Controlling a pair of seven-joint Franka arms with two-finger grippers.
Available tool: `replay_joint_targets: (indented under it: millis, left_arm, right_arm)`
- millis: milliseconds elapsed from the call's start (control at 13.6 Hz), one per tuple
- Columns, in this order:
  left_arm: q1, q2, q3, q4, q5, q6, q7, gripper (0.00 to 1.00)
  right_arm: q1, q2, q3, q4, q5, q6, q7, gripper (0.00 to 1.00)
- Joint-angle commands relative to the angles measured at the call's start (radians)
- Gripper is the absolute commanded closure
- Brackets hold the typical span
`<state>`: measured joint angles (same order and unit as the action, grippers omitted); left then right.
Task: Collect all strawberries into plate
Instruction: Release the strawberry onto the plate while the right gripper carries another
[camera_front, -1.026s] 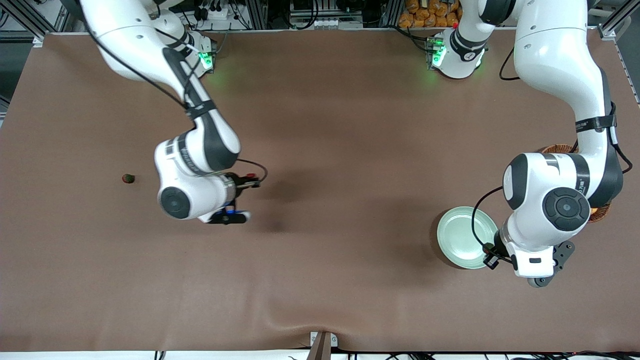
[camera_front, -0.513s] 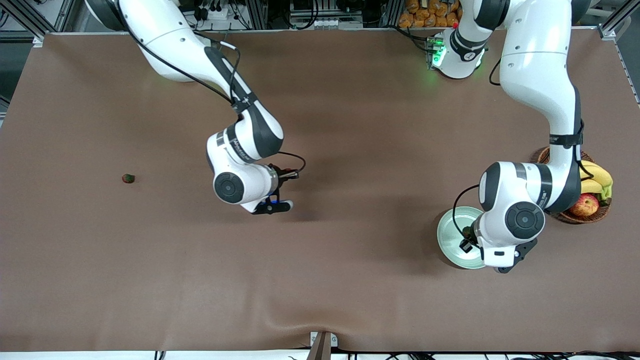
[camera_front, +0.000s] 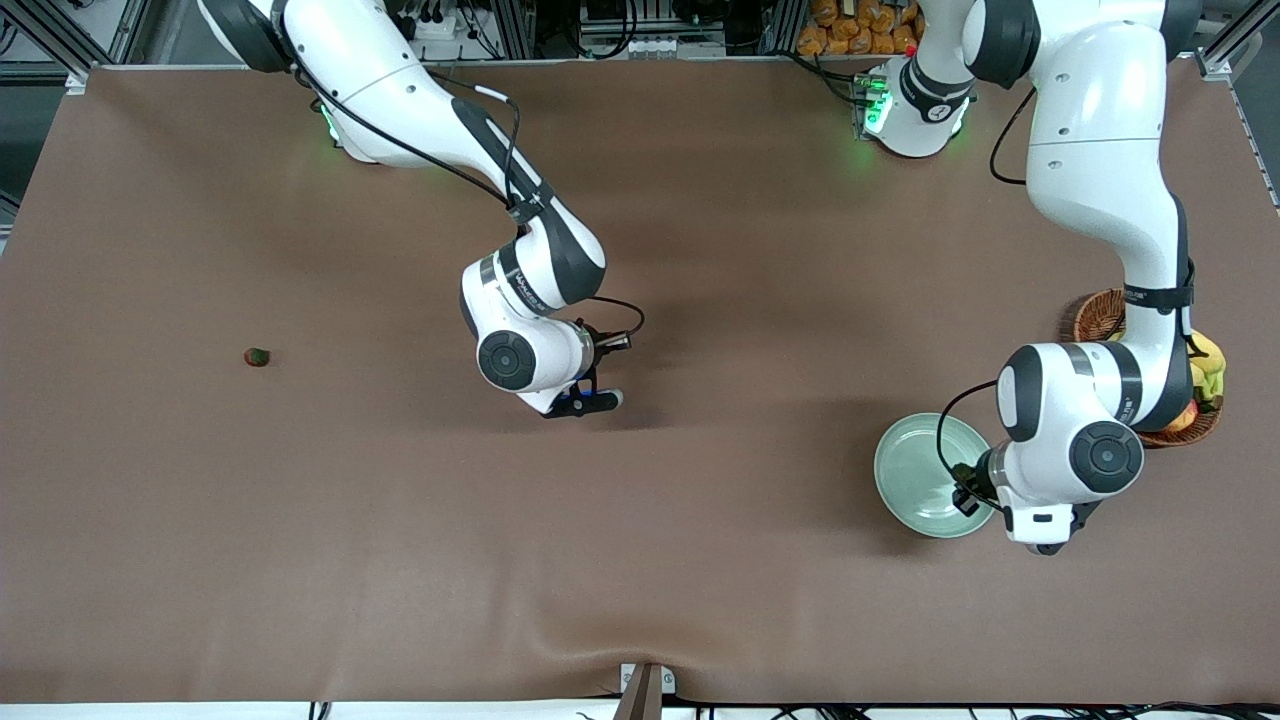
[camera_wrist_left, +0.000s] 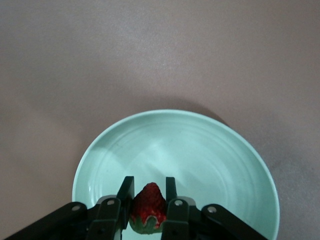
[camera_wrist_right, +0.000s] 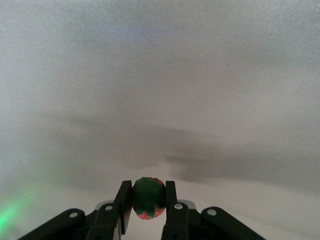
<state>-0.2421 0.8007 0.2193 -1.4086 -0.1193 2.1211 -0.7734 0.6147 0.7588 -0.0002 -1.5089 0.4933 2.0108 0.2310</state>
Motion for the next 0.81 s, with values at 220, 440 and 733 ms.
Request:
replay_joint_targets:
  millis: [220,440,733]
  left_arm:
    - [0.012,0.018,-0.006,-0.001,-0.063,0.040,0.056,1.00]
    - [0.012,0.022,-0.006,-0.001,-0.079,0.045,0.054,0.59]
    - [-0.002,0.005,-0.003,-0.003,-0.069,0.040,0.049,0.00]
  right_arm:
    - [0.040,0.036,-0.010,0.010,0.022,0.086,0.004,0.68]
    - [0.028,0.033,-0.015,0.015,0.013,0.085,0.002,0.24]
    - [0.023,0.019,-0.033,0.018,0.008,0.075,-0.005,0.00]
